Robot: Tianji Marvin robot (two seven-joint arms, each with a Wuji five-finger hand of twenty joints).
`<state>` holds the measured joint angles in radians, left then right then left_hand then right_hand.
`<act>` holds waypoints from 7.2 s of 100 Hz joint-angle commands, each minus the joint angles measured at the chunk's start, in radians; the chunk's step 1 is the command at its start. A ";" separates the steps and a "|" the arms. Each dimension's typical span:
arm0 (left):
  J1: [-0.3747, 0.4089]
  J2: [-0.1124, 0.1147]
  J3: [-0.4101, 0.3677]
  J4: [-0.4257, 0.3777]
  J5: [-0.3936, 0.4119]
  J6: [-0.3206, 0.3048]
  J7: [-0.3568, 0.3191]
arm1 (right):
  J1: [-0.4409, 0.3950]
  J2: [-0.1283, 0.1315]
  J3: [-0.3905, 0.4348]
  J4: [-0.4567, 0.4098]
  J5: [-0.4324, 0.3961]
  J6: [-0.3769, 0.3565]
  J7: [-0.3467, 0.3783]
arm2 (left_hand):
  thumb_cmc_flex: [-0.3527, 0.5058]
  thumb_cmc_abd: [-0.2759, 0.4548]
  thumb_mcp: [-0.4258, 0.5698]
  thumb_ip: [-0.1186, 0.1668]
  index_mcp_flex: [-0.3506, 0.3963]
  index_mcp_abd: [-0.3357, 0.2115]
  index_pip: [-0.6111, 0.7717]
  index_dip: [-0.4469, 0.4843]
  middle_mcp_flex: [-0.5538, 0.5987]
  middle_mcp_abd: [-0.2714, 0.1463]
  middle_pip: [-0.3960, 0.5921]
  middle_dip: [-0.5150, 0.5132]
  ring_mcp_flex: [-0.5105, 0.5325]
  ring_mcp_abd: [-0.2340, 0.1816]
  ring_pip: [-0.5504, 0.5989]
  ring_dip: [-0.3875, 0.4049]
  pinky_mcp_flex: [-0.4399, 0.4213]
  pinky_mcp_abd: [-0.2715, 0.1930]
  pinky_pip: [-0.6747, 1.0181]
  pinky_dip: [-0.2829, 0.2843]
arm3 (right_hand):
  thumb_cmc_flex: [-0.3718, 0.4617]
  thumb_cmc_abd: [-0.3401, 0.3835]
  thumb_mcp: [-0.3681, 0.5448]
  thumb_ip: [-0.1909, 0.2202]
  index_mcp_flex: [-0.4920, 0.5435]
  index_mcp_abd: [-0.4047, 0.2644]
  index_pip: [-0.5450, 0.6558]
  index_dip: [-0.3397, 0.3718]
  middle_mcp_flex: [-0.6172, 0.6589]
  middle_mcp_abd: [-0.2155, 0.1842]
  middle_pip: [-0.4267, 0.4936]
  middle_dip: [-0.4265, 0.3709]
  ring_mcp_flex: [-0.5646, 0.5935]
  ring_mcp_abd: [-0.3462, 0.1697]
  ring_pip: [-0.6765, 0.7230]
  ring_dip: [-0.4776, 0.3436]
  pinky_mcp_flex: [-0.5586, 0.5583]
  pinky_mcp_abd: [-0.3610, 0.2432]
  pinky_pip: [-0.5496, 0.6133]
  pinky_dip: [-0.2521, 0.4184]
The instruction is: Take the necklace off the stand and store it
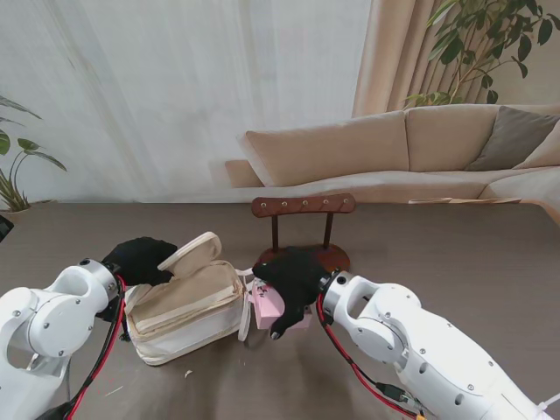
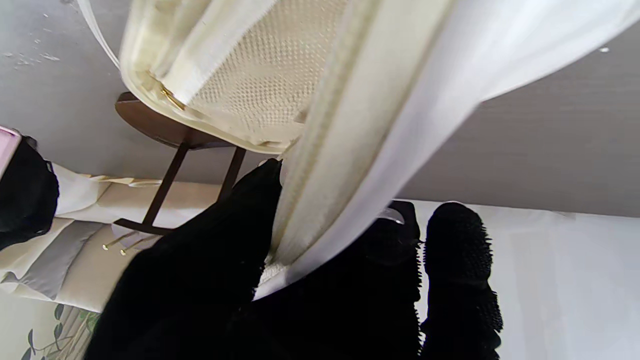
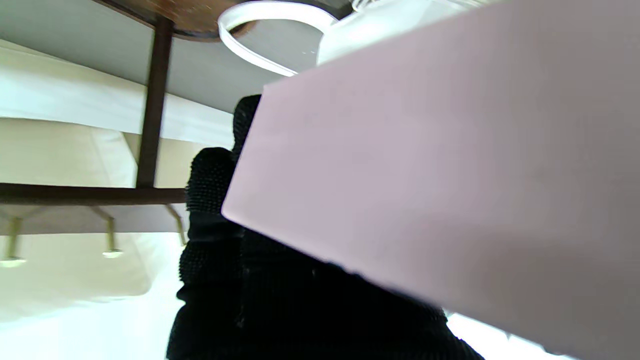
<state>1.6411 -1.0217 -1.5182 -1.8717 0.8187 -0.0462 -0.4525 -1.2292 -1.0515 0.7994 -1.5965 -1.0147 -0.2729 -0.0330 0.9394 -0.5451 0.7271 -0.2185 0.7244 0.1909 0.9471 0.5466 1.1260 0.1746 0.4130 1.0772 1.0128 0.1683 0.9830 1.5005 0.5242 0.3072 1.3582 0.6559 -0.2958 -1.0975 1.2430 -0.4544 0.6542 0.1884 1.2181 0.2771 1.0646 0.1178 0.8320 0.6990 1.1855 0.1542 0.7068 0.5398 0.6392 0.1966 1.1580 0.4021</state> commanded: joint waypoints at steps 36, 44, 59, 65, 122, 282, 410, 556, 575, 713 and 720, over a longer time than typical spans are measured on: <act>-0.072 0.003 -0.011 0.093 0.007 -0.055 0.025 | 0.112 -0.034 -0.144 0.018 0.000 0.026 -0.028 | 0.027 0.009 0.036 0.041 0.090 -0.080 0.027 -0.034 0.028 0.024 0.033 -0.028 0.077 -0.039 0.062 0.012 0.041 0.036 0.081 0.033 | 0.839 0.182 0.209 0.100 0.119 -0.392 0.255 0.002 0.060 -0.165 0.019 0.012 0.104 -0.149 0.047 0.034 0.072 -0.014 0.012 -0.011; -0.071 0.002 -0.012 0.096 -0.033 -0.048 0.029 | 0.129 -0.040 -0.168 0.025 0.005 0.036 -0.034 | 0.020 0.004 0.043 0.041 0.108 -0.073 0.014 -0.046 0.034 0.029 0.041 -0.032 0.088 -0.039 0.078 0.014 0.047 0.041 0.090 0.037 | 0.839 0.182 0.210 0.100 0.118 -0.394 0.255 0.002 0.059 -0.166 0.016 0.010 0.104 -0.149 0.044 0.033 0.070 -0.015 0.012 -0.011; -0.061 -0.001 -0.020 0.086 -0.124 -0.021 0.020 | 0.164 -0.048 -0.211 0.042 0.002 0.045 -0.052 | 0.012 -0.001 0.056 0.036 0.148 -0.038 -0.026 -0.056 0.052 0.049 0.076 -0.040 0.131 -0.088 0.156 0.020 0.100 0.055 0.121 0.041 | 0.840 0.174 0.209 0.098 0.125 -0.407 0.253 -0.003 0.063 -0.172 0.004 0.000 0.098 -0.150 0.030 0.030 0.066 -0.016 0.010 -0.010; -0.058 -0.001 -0.023 0.080 -0.149 -0.009 0.014 | 0.181 -0.053 -0.230 0.052 0.002 0.049 -0.060 | 0.014 -0.009 0.067 0.036 0.161 -0.024 -0.035 -0.051 0.060 0.060 0.084 -0.044 0.147 -0.120 0.175 0.015 0.136 0.060 0.123 0.033 | 0.839 0.171 0.210 0.096 0.128 -0.414 0.250 -0.005 0.064 -0.174 0.000 -0.003 0.099 -0.150 0.027 0.029 0.065 -0.017 0.011 -0.010; -0.123 0.013 -0.014 0.100 -0.222 0.030 -0.081 | 0.395 -0.166 -0.486 0.240 0.036 0.132 -0.189 | 0.015 0.012 0.055 0.029 0.147 0.001 -0.044 -0.004 0.051 0.070 0.122 -0.021 0.153 -0.127 0.238 0.010 0.132 0.077 0.163 0.058 | 0.830 0.126 0.216 0.079 0.166 -0.495 0.229 -0.036 0.087 -0.208 -0.097 -0.050 0.069 -0.156 -0.036 0.008 0.033 -0.029 0.015 -0.003; -0.098 -0.009 -0.006 0.133 -0.199 0.043 0.042 | 0.506 -0.312 -0.675 0.498 -0.021 0.223 -0.382 | 0.049 0.055 -0.031 0.050 0.108 0.011 -0.028 -0.014 0.007 0.078 0.152 -0.006 0.129 -0.097 0.251 0.034 0.082 0.069 0.192 0.093 | 0.733 0.337 0.214 0.132 0.029 -0.337 -0.272 -0.121 0.083 -0.152 -0.282 -0.206 0.085 -0.159 -0.072 0.003 0.030 -0.005 0.039 -0.003; -0.120 -0.024 0.031 0.169 -0.156 0.026 0.142 | 0.486 -0.337 -0.639 0.497 0.101 0.295 -0.247 | 0.075 0.019 0.019 0.051 0.085 -0.005 -0.070 -0.034 -0.005 0.059 0.016 0.015 0.026 0.064 -0.053 -0.002 -0.064 0.077 0.042 0.099 | 0.703 0.561 0.085 0.197 -0.078 -0.288 -0.279 -0.089 0.025 -0.129 -0.211 -0.219 0.096 -0.120 -0.045 0.009 0.028 0.033 0.080 0.063; -0.127 -0.019 0.050 0.174 -0.202 0.055 0.096 | 0.488 -0.408 -0.735 0.600 -0.029 0.537 -0.327 | 0.078 0.045 -0.021 0.055 0.091 0.016 -0.100 -0.044 -0.004 0.079 0.084 0.015 0.065 0.044 0.019 0.010 -0.026 0.080 0.083 0.110 | 0.319 0.389 -0.141 0.260 -0.218 -0.202 -0.477 -0.001 -0.374 -0.075 -0.222 -0.261 -0.282 0.031 -0.223 -0.093 -0.249 0.156 -0.144 0.033; -0.125 -0.018 0.047 0.170 -0.205 0.057 0.088 | 0.486 -0.406 -0.733 0.597 -0.024 0.534 -0.320 | 0.081 0.049 -0.026 0.056 0.089 0.017 -0.102 -0.045 -0.007 0.080 0.092 0.018 0.064 0.040 0.032 0.014 -0.027 0.081 0.086 0.111 | 0.308 0.412 -0.169 0.264 -0.246 -0.231 -0.491 -0.009 -0.445 -0.063 -0.237 -0.286 -0.322 0.060 -0.272 -0.128 -0.260 0.183 -0.174 0.032; -0.141 -0.008 0.051 0.175 -0.224 0.058 0.031 | 0.473 -0.388 -0.714 0.552 0.024 0.510 -0.239 | 0.101 0.071 -0.061 0.062 0.087 0.020 -0.103 -0.043 -0.014 0.085 0.120 0.035 0.061 0.042 0.044 0.017 -0.034 0.084 0.087 0.118 | 0.245 0.637 -0.473 0.380 -0.363 -0.267 -0.542 -0.098 -0.528 0.003 -0.443 -0.468 -0.470 0.166 -0.535 -0.393 -0.256 0.260 -0.337 -0.002; -0.141 -0.008 0.052 0.176 -0.223 0.057 0.033 | 0.473 -0.388 -0.714 0.552 0.024 0.510 -0.239 | 0.102 0.071 -0.061 0.062 0.088 0.022 -0.103 -0.043 -0.014 0.085 0.120 0.036 0.062 0.042 0.044 0.017 -0.033 0.083 0.087 0.118 | 0.260 0.629 -0.476 0.380 -0.329 -0.273 -0.529 -0.086 -0.480 -0.007 -0.430 -0.462 -0.439 0.153 -0.516 -0.385 -0.241 0.242 -0.317 0.003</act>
<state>1.4989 -1.0284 -1.4671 -1.6965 0.5972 0.0135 -0.4006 -0.7555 -1.4345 0.0858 -1.0405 -0.9873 0.2394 -0.2836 0.9800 -0.5163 0.6678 -0.1972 0.7995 0.2404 0.8238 0.4994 1.1245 0.2234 0.5095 1.0985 1.0599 0.2301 0.9998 1.4937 0.4981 0.3622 1.4053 0.7538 -0.0539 -0.4610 0.7376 -0.0929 0.2908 -0.0617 0.6547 0.1679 0.5557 0.1101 0.4026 0.2383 0.7208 0.3130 0.1830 0.1581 0.6493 0.4562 0.8065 0.4256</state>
